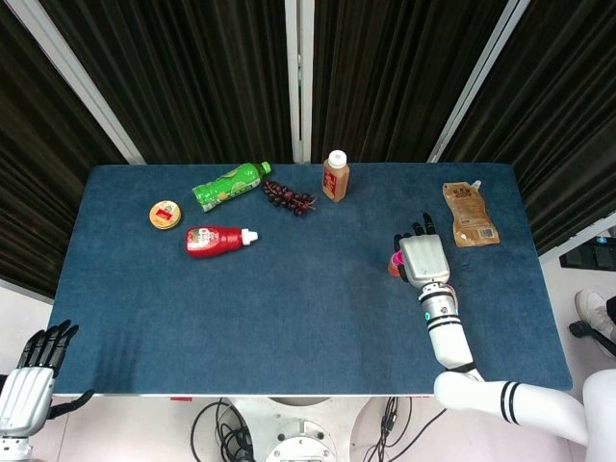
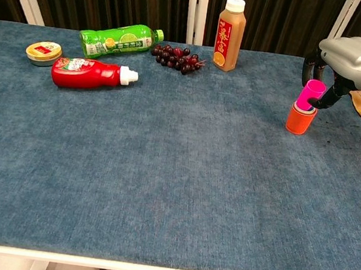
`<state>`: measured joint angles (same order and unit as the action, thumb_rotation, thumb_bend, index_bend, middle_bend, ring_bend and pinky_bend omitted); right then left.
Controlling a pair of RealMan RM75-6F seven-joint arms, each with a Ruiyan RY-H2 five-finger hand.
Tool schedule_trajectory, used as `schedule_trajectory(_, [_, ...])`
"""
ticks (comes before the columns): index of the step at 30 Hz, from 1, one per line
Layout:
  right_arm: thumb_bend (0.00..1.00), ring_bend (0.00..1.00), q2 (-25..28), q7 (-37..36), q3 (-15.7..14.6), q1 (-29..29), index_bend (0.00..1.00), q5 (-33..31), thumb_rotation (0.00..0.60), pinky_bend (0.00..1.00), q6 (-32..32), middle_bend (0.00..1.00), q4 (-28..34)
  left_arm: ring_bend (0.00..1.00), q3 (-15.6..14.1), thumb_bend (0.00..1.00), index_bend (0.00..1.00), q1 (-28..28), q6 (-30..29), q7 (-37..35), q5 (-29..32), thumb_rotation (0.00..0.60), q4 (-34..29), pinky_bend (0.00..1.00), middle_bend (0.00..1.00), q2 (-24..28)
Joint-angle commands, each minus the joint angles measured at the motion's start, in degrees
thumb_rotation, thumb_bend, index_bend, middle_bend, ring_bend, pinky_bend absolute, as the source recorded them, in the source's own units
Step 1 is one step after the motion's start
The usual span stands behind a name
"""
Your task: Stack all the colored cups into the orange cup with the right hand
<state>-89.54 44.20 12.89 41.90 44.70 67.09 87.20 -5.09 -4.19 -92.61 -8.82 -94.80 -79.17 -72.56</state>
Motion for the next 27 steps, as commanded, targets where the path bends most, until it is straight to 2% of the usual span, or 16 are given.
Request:
schedule_trajectory(1, [0.28, 0.18, -0.1, 0.3, -0.2, 0.1, 0.49, -0.6, 0.600, 0.00, -0.3, 0.50, -0.2, 0.00, 0.0, 0.06, 0.01, 0.0, 0.0, 0.0, 0.0, 0.600, 0.0, 0.00, 0.00, 0.0])
schedule_trajectory(4, [0.26, 0.13, 0.6, 0.2, -0.2, 0.0, 0.32, -1.1, 0.600, 0.00, -0.8, 0.40, 0.3, 0.00, 0.0, 0.06, 0.01, 0.1, 0.0, 0.1, 0.0, 0.600, -0.1, 0.00, 0.00, 0.1])
schedule_trajectory(5, [0.24, 0.08, 1.0, -0.3, -0.2, -0.1, 0.20, -0.9, 0.600, 0.00, -0.8, 0.31, 0.7, 0.00, 0.1, 0.06, 0.01, 0.1, 0.0, 0.1, 0.0, 0.600, -0.2, 0.00, 0.00, 0.2])
schedule_trajectory(6, [0.24, 0.05, 1.5, -0.9, -0.1, -0.3, 0.16, -0.6, 0.600, 0.00, -0.8, 0.27, 1.1, 0.00, 0.1, 0.06, 0.01, 0.1, 0.1, 0.2, 0.0, 0.600, -0.2, 0.00, 0.00, 0.2])
schedule_trajectory(7, [0.22, 0.02, 2.2, -2.0, 0.0, -0.7, 0.06, 0.2, 0.600, 0.00, -0.3, 0.17, 1.8, 0.00, 0.1, 0.06, 0.01, 0.2, 0.1, 0.2, 0.0, 0.600, -0.3, 0.00, 0.00, 0.2])
schedule_trajectory(8, [0.21, 0.00, 2.9, -2.9, 0.1, -1.2, 0.02, 1.0, 0.600, 0.00, 0.3, 0.11, 2.5, 0.00, 0.2, 0.06, 0.01, 0.3, 0.1, 0.3, 0.0, 0.600, -0.4, 0.00, 0.00, 0.3])
schedule_trajectory(10, [0.19, 0.00, 4.6, -5.0, -0.1, -2.6, 0.00, 3.1, 0.600, 0.00, 1.8, 0.06, 4.5, 0.00, 0.3, 0.06, 0.01, 0.4, 0.3, 0.6, 0.1, 0.600, -0.5, 0.00, 0.00, 0.3])
schedule_trajectory(13, [0.17, 0.00, 9.1, -9.4, -1.9, -6.3, 0.00, 7.9, 0.600, 0.00, 4.7, 0.05, 9.6, 0.00, 0.5, 0.06, 0.01, 0.8, 0.5, 1.1, 0.0, 0.600, -0.9, 0.00, 0.00, 0.4])
schedule_trajectory(16, [0.17, 0.00, 14.6, -16.5, -6.3, -12.2, 0.00, 17.5, 0.600, 0.00, 9.8, 0.05, 15.0, 0.00, 0.8, 0.06, 0.01, 1.1, 0.5, 1.6, -0.1, 0.600, -1.7, 0.00, 0.00, 0.6])
schedule_trajectory(17, [0.16, 0.00, 16.2, -20.1, -8.9, -15.2, 0.00, 22.7, 0.600, 0.00, 12.8, 0.05, 15.4, 0.00, 0.9, 0.06, 0.01, 1.2, 0.5, 1.9, -0.1, 0.600, -2.0, 0.00, 0.00, 0.8])
schedule_trajectory(20, [0.16, 0.00, 17.7, -29.5, -15.9, -23.0, 0.00, 34.1, 0.600, 0.00, 21.1, 0.05, 11.4, 0.00, 1.4, 0.06, 0.01, 1.8, 1.1, 3.0, 0.1, 0.600, -2.9, 0.00, 0.00, 1.3])
schedule_trajectory(22, [0.16, 0.00, 17.2, -33.8, -19.5, -28.1, 0.00, 37.7, 0.600, 0.00, 25.7, 0.03, 6.6, 0.00, 2.1, 0.06, 0.01, 2.6, 1.6, 3.9, 0.4, 0.600, -3.4, 0.00, 0.00, 1.7])
schedule_trajectory(24, [0.15, 0.00, 16.1, -36.9, -21.3, -31.8, 0.00, 38.3, 0.600, 0.00, 28.1, 0.01, 2.2, 0.00, 2.8, 0.06, 0.01, 3.3, 1.9, 4.5, 0.4, 0.600, -4.0, 0.00, 0.00, 1.9])
schedule_trajectory(27, [0.15, 0.00, 14.2, -42.8, -22.0, -36.3, 0.00, 37.2, 0.600, 0.00, 29.6, 0.00, -3.6, 0.00, 3.6, 0.06, 0.01, 4.3, 2.1, 5.8, 0.2, 0.600, -5.1, 0.00, 0.00, 2.3])
